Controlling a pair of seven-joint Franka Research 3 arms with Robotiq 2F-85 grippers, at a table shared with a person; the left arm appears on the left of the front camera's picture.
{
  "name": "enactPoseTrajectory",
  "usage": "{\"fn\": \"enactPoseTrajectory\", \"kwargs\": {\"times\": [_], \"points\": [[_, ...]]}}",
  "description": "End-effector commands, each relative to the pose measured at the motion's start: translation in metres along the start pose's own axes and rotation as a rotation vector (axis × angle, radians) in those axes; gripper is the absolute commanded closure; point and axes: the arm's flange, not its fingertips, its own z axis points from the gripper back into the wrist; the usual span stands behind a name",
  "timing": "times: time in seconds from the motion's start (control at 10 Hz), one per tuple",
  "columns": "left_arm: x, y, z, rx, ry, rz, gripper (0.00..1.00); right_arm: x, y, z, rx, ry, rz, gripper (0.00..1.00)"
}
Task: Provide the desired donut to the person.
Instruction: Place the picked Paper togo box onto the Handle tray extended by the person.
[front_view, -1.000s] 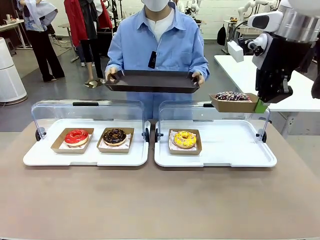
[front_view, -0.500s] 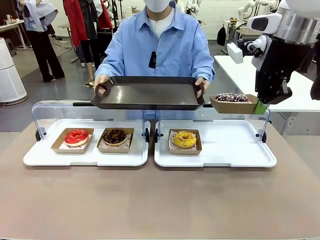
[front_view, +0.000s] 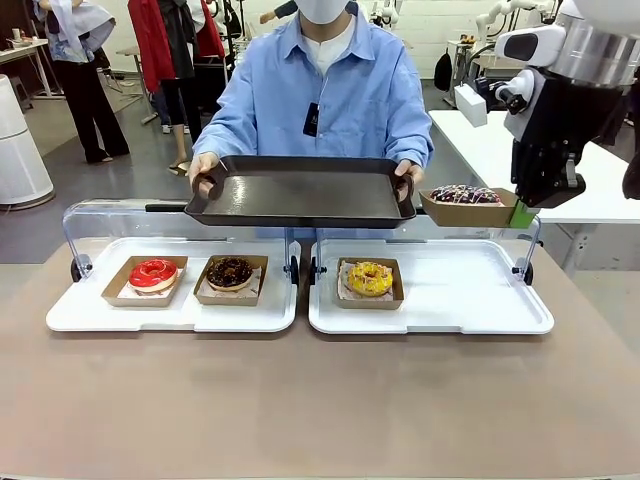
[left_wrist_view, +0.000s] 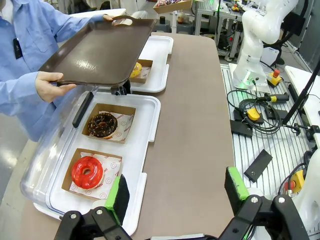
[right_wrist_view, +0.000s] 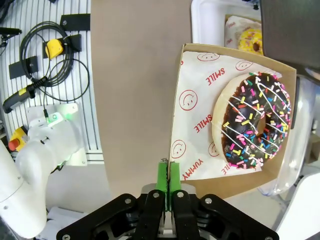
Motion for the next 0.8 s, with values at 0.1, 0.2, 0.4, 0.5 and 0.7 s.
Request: {"fn": "enactPoseTrajectory", "kwargs": {"times": [0.1,0.2,0.4,0.5,0.7], "points": [[0.000,0.000,0.001,0.007,-0.025,-0.023,0.00,0.000,0.000,0.000,0.000,0.000,0.000,0.98],[0.000,0.000,0.001,0.007,-0.025,-0.023,0.00,0.019,0.003,0.022,-0.070,0.011,0.021,0.98],[0.000,0.000,0.001,0.007,-0.025,-0.023,0.00,0.056,-0.010,0.063,-0.143,-0.067,0.051,0.98],[0.000,0.000,0.001,0.007,-0.025,-0.023,0.00,0.074,-0.025,0.072,-0.179,-0.073,0.055,0.98],[0.000,0.000,0.001,0.007,-0.025,-0.023,0.00,0.104,-0.075,0.069,-0.180,-0.065,0.030,0.98]]}}
